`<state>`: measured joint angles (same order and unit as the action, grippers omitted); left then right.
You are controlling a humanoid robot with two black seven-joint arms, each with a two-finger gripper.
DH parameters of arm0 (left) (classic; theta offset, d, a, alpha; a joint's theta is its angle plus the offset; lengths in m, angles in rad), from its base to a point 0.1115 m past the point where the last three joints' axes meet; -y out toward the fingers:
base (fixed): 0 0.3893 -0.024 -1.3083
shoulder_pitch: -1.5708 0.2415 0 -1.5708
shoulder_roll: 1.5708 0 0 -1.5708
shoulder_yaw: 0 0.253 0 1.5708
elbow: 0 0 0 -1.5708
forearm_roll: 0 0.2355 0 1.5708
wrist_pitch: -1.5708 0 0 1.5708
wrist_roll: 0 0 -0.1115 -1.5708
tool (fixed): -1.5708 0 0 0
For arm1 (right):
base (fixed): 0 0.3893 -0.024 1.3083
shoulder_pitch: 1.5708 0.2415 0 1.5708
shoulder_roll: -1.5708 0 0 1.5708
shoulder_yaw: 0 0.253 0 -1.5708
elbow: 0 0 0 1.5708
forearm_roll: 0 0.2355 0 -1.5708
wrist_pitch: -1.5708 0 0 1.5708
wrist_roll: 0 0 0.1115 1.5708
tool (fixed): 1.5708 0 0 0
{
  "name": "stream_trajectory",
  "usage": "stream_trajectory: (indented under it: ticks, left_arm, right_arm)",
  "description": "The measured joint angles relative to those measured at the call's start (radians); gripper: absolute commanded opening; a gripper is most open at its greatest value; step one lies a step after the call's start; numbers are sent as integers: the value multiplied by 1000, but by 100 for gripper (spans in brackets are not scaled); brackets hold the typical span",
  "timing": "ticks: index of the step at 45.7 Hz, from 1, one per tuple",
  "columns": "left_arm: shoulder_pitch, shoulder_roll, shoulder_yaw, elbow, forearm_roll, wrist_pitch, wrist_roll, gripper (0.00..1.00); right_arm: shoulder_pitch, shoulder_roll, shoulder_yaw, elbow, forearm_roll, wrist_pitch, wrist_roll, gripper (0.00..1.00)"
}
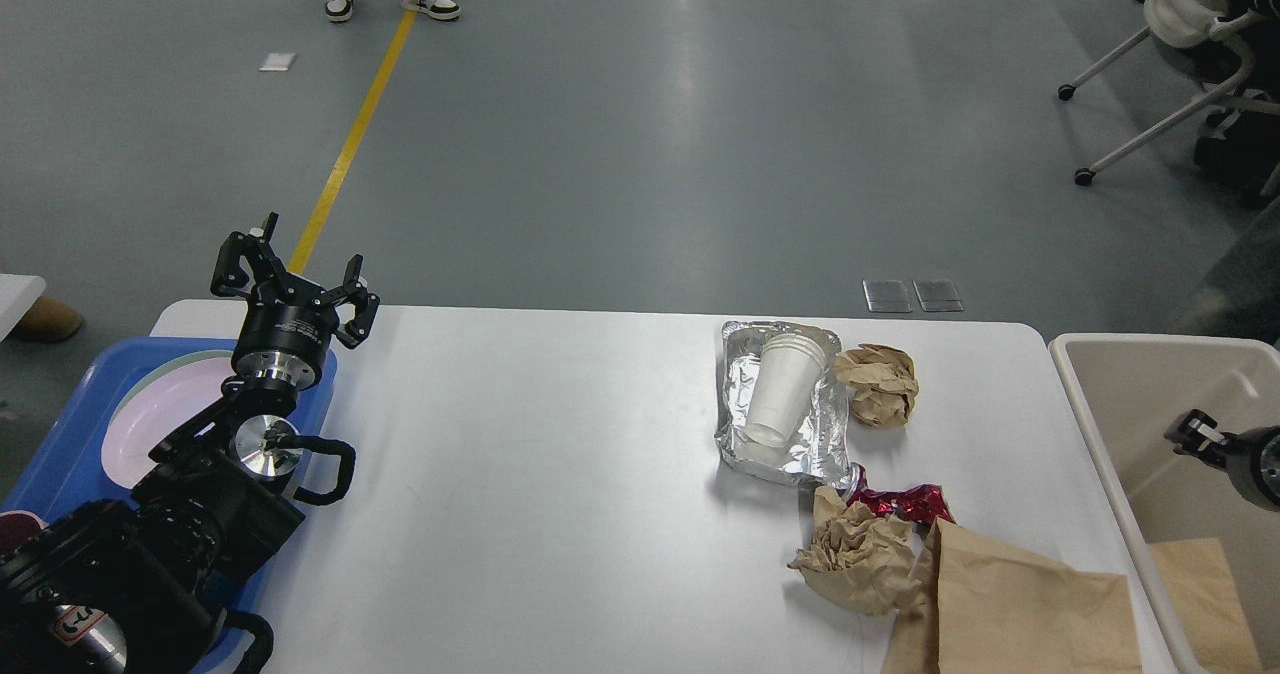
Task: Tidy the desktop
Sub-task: 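Move the right gripper back to the foil tray with the cup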
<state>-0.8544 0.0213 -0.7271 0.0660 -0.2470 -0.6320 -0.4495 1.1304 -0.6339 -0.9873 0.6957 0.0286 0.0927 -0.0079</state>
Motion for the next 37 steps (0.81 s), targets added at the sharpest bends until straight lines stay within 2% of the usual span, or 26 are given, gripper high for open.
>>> stream_trajectory:
  ticks: [9,17,24,28,34,37]
  left_arm:
    - [0,-1,0,0,0,0,0,97]
    - [0,0,0,0,0,0,0,96]
    - [0,0,0,0,0,0,0,96]
    - [0,0,0,0,0,0,0,96]
    - [0,0,0,0,0,0,0,97]
    - [0,0,0,0,0,0,0,97]
  right_arm:
    - [182,36,-28,57,-13,29,-3,100]
    - [435,94,-114,188,-15,116,-4,100]
    - [671,147,-148,317,-14,281,-4,100]
    - [808,183,-147,366,-12,445,-4,100]
    - [929,231,-146,394,-9,620,-4,100]
    - [973,250,-148,406,-6,672,-4,100]
